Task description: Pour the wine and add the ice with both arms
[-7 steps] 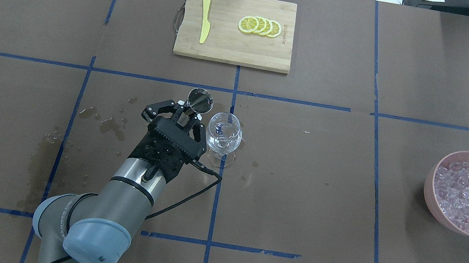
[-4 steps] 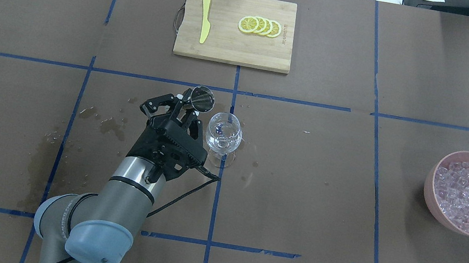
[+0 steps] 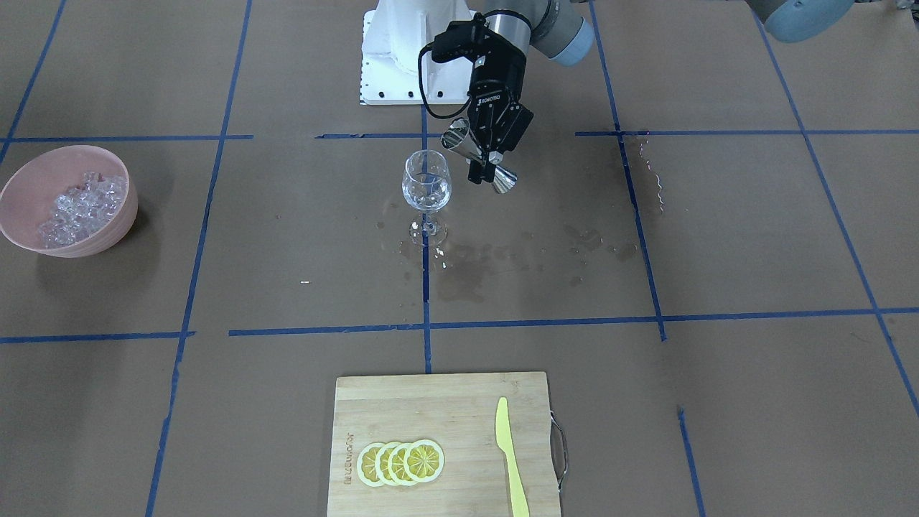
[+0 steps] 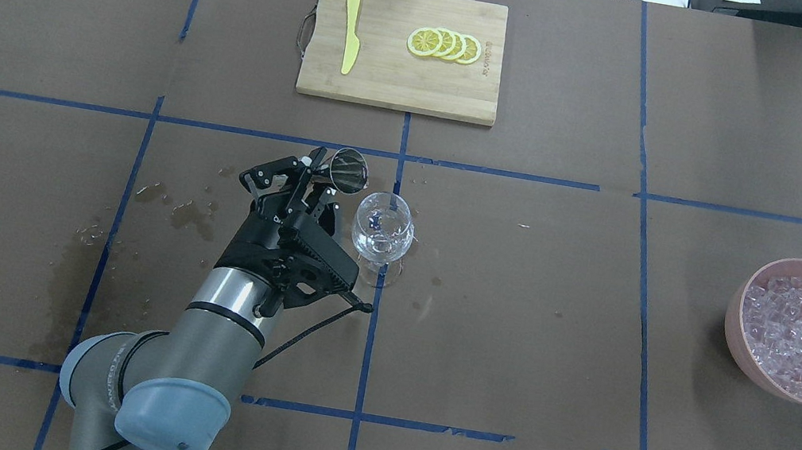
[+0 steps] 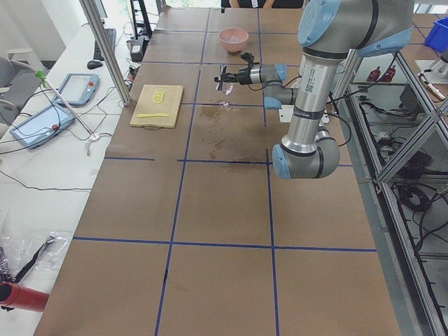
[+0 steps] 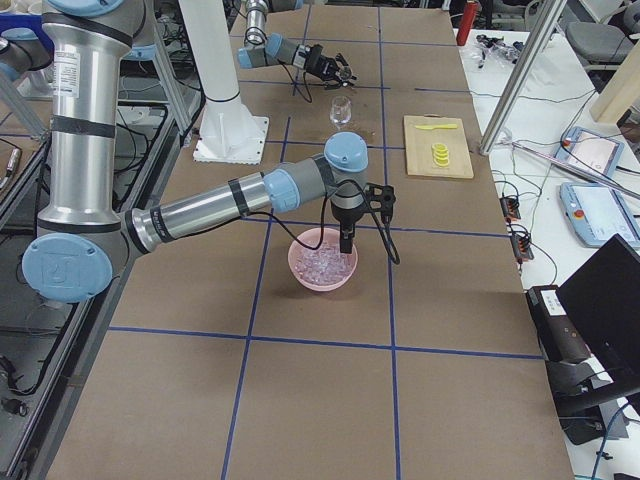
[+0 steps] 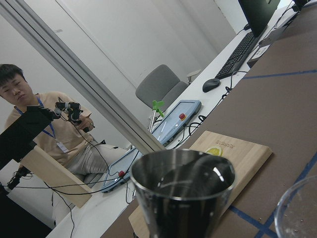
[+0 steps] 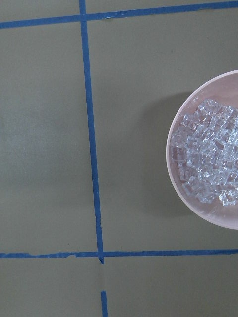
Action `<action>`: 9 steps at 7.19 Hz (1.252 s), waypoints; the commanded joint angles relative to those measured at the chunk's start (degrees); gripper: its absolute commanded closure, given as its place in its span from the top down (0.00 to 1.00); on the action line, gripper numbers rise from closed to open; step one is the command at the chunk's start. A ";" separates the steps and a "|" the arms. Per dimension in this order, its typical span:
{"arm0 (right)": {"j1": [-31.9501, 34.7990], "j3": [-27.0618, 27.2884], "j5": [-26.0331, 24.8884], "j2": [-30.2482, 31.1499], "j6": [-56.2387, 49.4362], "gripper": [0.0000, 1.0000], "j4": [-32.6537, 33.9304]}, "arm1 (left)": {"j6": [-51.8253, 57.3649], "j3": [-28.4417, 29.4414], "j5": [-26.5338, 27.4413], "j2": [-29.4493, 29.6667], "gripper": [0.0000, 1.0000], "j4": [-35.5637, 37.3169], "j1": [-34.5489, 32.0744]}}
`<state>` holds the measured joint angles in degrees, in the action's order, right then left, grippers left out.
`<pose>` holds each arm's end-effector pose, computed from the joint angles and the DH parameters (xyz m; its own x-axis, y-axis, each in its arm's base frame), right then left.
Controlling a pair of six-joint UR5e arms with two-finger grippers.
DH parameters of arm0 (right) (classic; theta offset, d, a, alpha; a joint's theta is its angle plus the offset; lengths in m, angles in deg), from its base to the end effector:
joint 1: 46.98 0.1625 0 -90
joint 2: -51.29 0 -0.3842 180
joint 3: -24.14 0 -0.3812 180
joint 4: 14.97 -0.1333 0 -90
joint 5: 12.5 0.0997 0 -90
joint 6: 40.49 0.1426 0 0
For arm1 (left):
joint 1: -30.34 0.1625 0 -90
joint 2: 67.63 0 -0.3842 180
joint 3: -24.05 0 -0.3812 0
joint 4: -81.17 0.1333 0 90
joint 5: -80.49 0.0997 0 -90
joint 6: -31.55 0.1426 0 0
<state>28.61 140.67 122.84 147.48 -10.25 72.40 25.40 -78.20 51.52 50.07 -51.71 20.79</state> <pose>-0.0804 -0.4408 0.4653 0.6439 0.0657 0.7623 -0.1101 0.9939 0.0073 0.5013 -0.3460 0.1676 0.9442 0.3295 0.0023 -0.0221 0.0563 0.9982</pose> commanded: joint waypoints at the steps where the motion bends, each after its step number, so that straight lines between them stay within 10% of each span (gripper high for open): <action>1: 0.00 0.01 -0.08 -0.12 -0.01 1.00 -0.09 | 6.45 0.11 1.45 1.13 0.00 1.65 0.06; 9: 0.00 0.01 -0.08 -0.12 0.08 1.00 -0.09 | 19.85 -0.15 1.98 1.66 0.00 1.75 0.23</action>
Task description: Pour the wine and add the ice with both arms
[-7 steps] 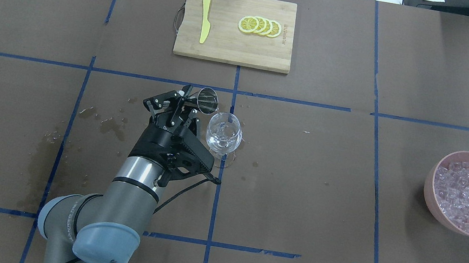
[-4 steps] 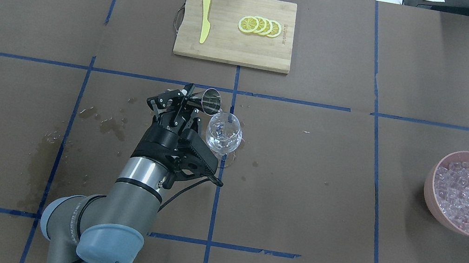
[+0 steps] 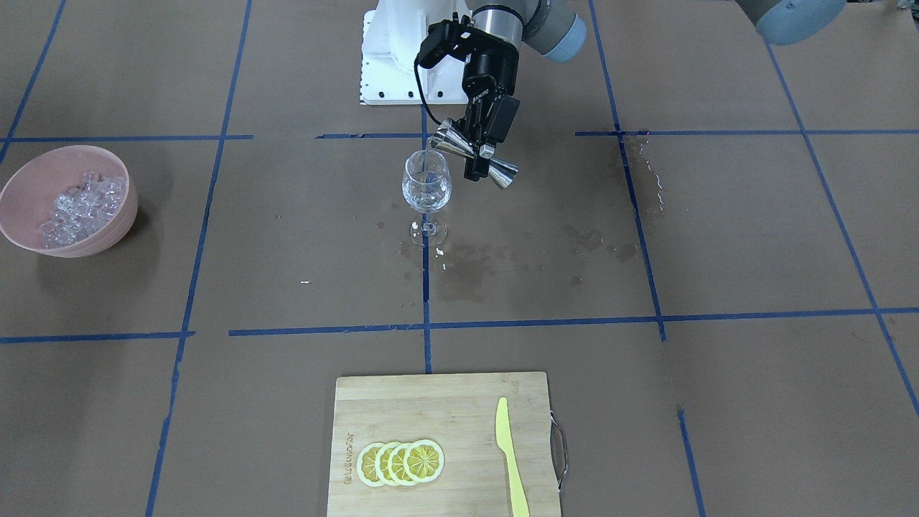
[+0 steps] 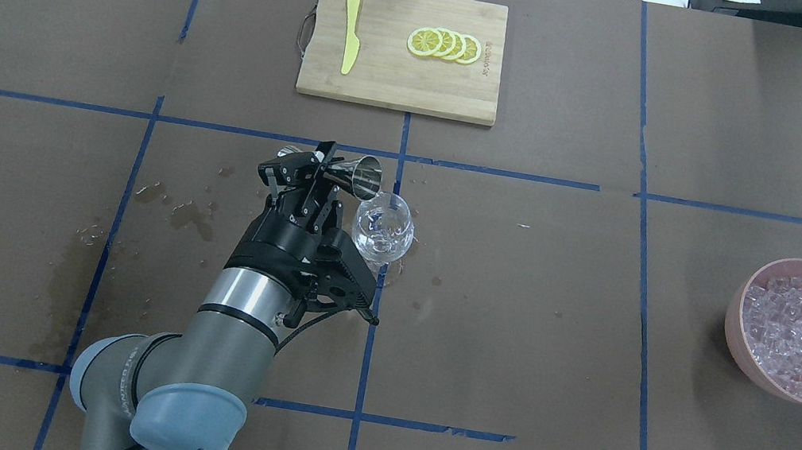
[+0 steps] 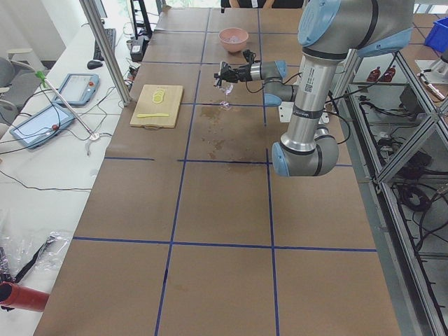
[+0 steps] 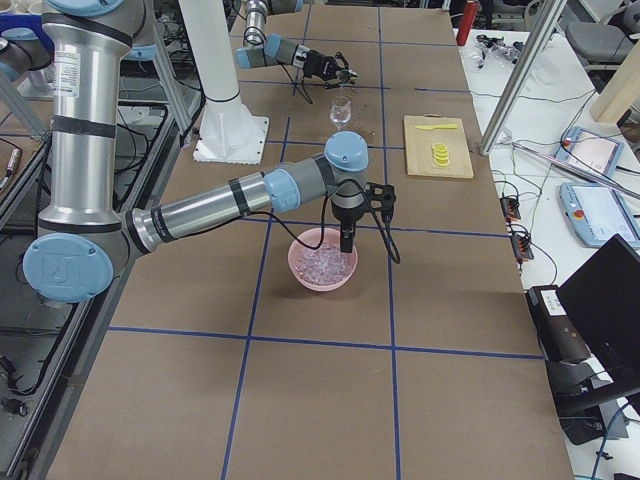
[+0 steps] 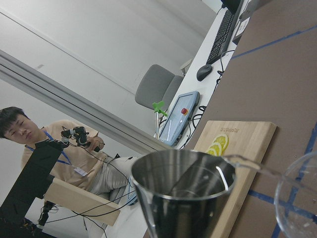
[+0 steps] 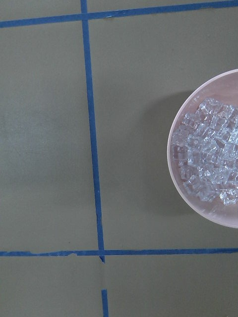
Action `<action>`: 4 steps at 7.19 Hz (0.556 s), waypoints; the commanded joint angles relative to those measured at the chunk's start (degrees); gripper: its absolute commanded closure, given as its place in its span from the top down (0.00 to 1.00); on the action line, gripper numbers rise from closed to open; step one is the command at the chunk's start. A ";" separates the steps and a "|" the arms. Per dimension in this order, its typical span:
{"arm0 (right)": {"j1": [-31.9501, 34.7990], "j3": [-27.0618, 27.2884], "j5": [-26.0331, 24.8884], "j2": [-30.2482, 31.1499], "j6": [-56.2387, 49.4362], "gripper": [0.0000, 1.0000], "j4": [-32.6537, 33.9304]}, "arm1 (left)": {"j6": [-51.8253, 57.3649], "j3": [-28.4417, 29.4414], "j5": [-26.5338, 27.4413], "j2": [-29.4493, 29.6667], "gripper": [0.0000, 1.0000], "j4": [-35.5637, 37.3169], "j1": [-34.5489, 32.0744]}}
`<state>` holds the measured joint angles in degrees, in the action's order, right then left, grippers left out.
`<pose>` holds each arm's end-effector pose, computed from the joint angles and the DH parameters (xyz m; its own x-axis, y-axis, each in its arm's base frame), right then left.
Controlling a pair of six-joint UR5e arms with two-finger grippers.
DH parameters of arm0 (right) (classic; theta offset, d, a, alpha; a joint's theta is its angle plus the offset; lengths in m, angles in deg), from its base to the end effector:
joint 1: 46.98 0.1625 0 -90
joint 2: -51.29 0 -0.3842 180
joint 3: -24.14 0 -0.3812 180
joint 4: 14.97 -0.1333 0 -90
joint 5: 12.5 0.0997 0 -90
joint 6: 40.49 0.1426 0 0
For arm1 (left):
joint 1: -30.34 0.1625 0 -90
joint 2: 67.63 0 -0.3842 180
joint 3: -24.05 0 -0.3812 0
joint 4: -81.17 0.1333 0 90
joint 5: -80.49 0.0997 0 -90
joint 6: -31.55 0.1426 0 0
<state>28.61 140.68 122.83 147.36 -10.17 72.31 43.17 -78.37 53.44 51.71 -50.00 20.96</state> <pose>-0.0805 -0.4415 0.4641 0.6431 0.0643 0.7631 -0.1111 0.9938 0.0099 0.4995 -0.3463 0.1526 0.9023 0.3024 0.3073 -0.3095 -0.0417 0.9500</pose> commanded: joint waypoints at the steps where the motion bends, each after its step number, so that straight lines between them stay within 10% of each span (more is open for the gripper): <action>1: 0.00 0.00 0.02 0.00 0.00 1.00 0.00 | 5.48 -0.15 0.67 0.11 0.00 0.04 0.06; 4: 0.00 0.00 0.02 0.00 0.00 1.00 0.00 | 15.22 -0.41 2.08 0.19 0.00 0.21 -0.03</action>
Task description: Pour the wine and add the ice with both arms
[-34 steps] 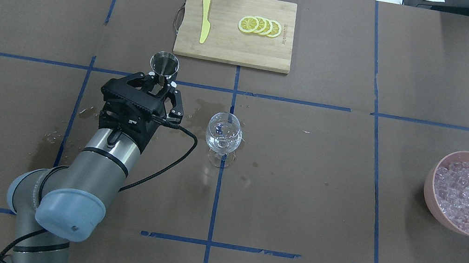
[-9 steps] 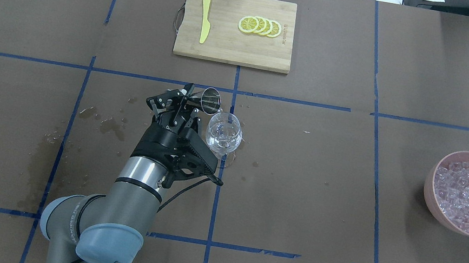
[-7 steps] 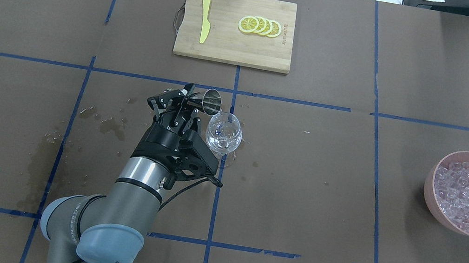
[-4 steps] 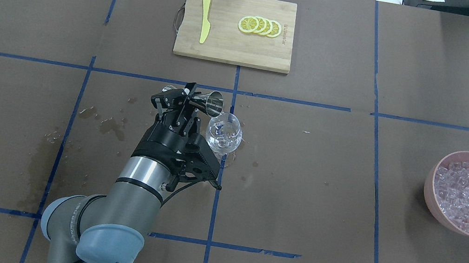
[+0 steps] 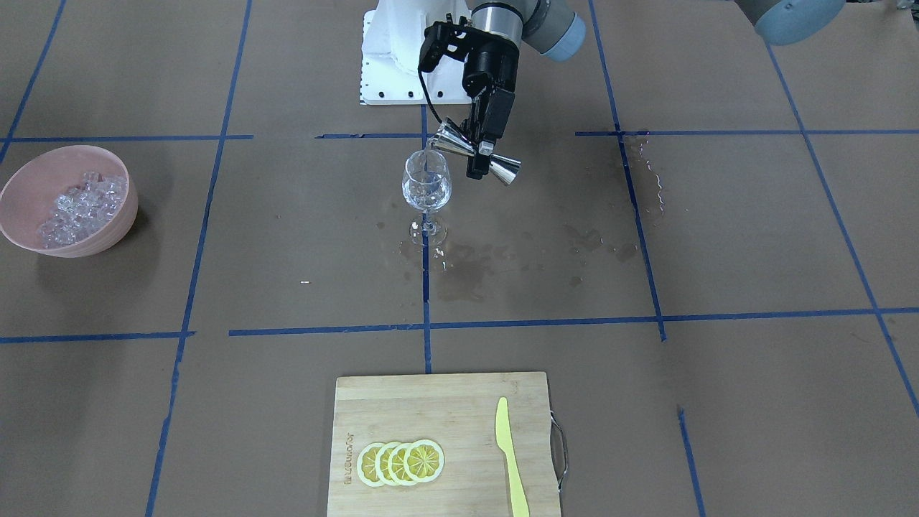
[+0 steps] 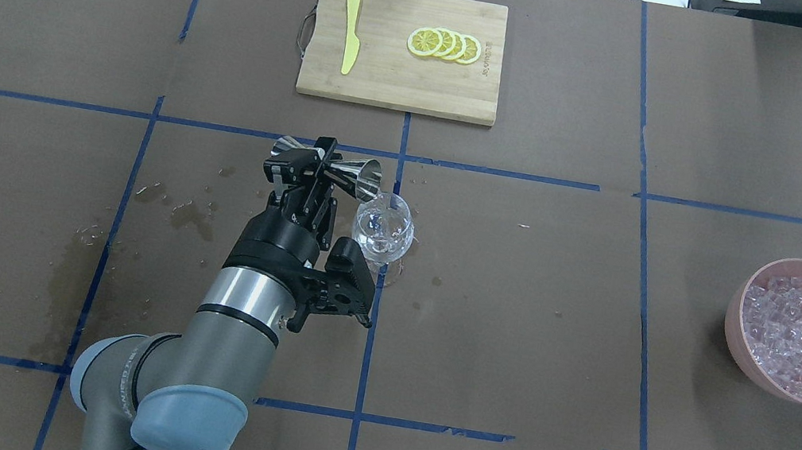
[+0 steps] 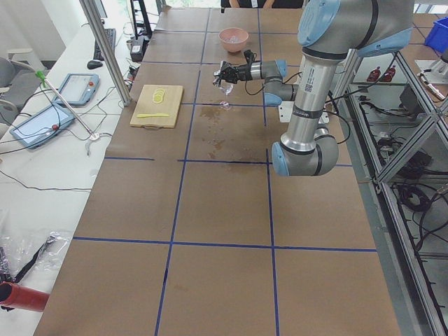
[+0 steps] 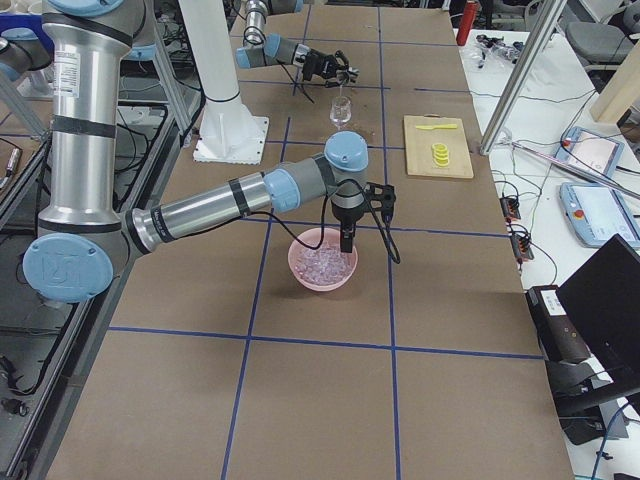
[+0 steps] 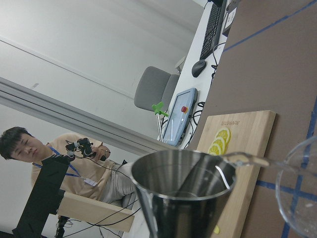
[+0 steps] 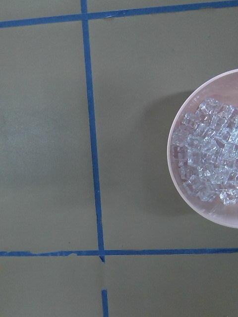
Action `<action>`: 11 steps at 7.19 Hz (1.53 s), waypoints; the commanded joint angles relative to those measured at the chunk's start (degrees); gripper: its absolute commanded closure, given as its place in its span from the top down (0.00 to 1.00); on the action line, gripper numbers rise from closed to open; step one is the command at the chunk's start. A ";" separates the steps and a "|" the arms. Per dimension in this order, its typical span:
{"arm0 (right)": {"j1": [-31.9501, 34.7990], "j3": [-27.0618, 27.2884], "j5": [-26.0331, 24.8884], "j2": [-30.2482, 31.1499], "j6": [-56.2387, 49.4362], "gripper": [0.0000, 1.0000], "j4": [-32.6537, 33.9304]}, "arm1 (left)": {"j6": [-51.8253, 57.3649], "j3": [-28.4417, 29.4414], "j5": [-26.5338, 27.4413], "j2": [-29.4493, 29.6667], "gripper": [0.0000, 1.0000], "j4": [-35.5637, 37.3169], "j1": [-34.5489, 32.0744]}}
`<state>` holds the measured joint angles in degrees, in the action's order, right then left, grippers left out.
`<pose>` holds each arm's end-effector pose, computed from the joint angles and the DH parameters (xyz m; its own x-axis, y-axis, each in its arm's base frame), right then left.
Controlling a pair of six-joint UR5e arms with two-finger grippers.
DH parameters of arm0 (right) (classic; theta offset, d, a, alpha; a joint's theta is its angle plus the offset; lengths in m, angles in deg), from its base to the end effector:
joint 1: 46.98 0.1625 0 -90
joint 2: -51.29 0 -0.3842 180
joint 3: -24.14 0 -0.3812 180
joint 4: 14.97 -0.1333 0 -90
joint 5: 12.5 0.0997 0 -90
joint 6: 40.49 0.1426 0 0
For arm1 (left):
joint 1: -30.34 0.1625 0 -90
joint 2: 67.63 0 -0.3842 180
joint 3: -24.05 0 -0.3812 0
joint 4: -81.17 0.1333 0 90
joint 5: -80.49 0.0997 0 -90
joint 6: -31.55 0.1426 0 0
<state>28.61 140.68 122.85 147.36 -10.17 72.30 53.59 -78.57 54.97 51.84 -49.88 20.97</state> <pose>-0.0805 -0.4415 0.4641 0.6428 0.0641 0.7633 -0.1110 0.9938 0.0100 0.4949 -0.3472 0.1498 0.8402 0.2661 0.4725 -0.4673 -0.0867 0.8798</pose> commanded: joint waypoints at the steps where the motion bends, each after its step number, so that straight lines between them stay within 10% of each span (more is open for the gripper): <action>1: 0.00 0.00 0.00 0.00 0.00 1.00 0.00 | 5.64 -0.21 0.56 0.06 0.00 0.19 0.05; 11: 0.00 0.00 0.00 0.00 0.00 1.00 0.00 | 12.16 -0.47 1.26 0.15 0.00 -0.78 0.84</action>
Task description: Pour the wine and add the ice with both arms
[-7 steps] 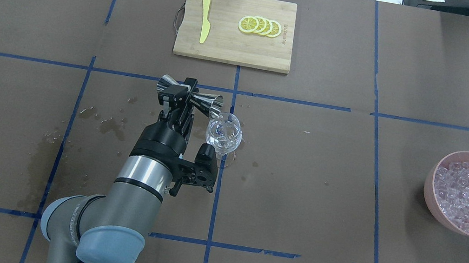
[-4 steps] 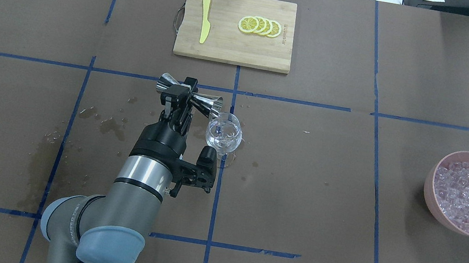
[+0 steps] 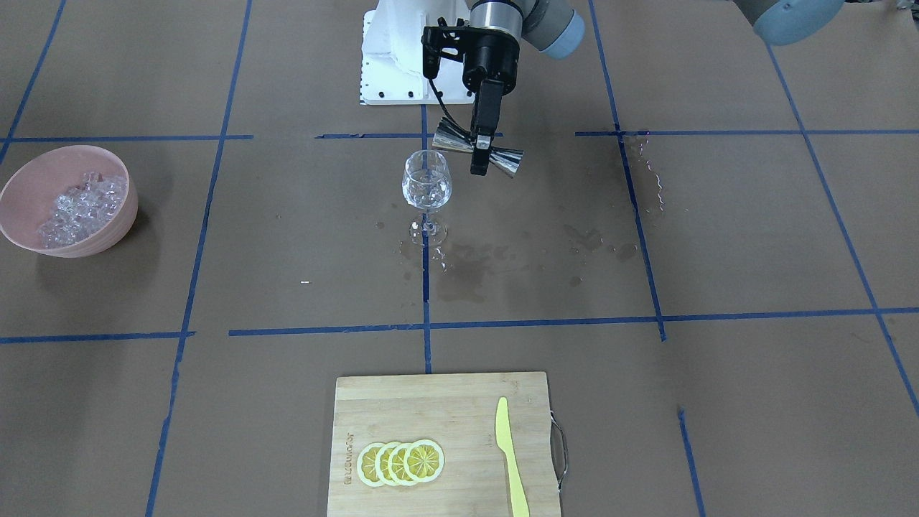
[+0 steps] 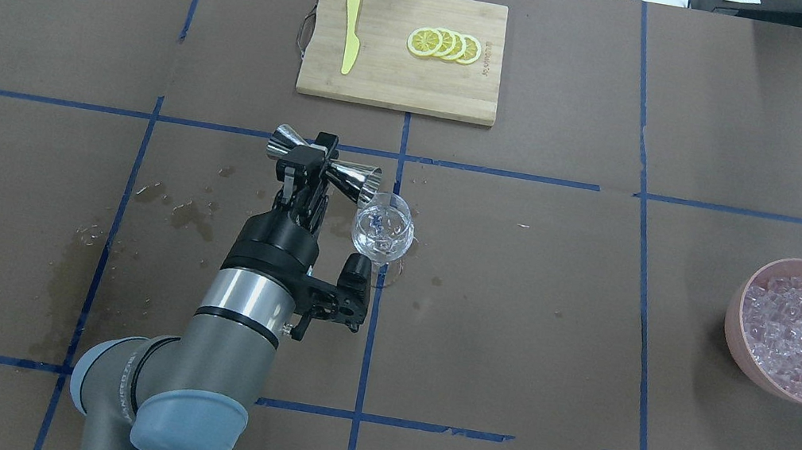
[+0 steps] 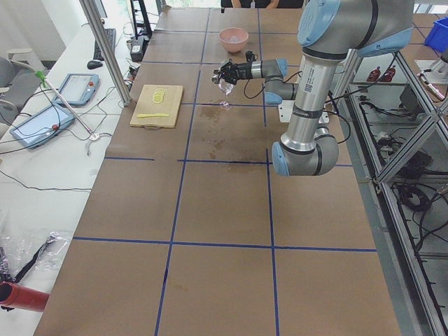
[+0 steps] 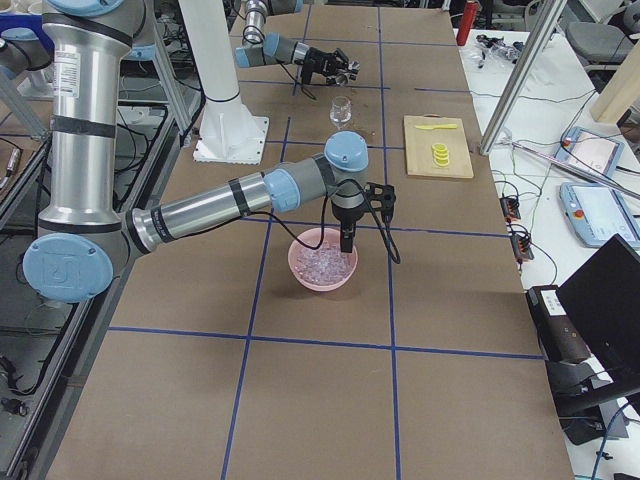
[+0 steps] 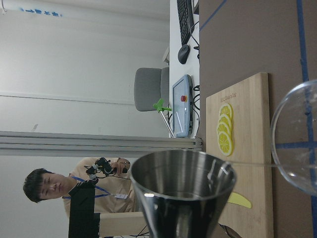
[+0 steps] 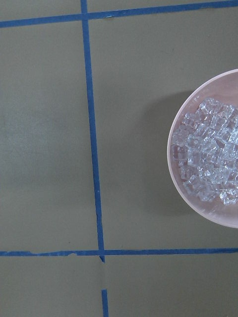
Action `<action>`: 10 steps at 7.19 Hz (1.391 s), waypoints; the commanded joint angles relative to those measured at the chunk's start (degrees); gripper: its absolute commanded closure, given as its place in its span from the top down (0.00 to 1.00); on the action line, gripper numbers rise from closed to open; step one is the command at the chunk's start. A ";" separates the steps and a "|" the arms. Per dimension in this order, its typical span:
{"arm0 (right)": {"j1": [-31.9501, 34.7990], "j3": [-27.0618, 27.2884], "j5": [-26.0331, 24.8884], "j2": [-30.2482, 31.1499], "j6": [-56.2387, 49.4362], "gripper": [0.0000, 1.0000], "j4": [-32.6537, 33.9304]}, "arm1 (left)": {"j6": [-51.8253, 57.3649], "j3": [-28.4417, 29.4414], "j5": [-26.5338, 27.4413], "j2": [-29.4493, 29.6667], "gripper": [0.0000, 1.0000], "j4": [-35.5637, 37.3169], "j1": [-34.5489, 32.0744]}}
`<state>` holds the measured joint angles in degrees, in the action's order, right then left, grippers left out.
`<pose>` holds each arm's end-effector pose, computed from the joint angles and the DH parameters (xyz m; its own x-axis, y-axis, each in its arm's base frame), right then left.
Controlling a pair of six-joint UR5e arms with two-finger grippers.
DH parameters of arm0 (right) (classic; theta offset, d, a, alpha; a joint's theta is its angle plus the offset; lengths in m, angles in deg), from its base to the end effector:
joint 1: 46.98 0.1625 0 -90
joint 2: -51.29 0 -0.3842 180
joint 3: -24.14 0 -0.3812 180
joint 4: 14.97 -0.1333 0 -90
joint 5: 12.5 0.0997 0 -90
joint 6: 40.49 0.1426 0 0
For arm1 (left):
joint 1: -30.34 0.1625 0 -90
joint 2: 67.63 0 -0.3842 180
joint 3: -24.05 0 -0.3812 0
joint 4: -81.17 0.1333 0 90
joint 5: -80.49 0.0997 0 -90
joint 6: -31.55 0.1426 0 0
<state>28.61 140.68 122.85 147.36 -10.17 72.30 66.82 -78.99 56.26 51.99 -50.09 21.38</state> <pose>-0.0805 -0.4415 0.4641 0.6428 0.0641 0.7633 -0.1110 0.9938 0.0100 0.4914 -0.3441 0.1452 0.7231 0.2252 0.6530 -0.6395 -0.1391 0.7561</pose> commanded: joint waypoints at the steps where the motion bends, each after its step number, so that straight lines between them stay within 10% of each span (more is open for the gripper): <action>1: 0.00 0.00 0.00 0.00 -0.09 1.00 0.01 | -4.82 0.03 -0.03 0.00 0.00 -0.84 0.52; 10: -0.09 1.06 -1.67 0.00 0.00 1.00 -0.08 | -55.51 -0.23 -0.03 -4.04 0.00 -14.82 1.49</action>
<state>28.55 141.62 121.29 147.36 -10.17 72.16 18.44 -79.19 56.27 48.07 -64.84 22.82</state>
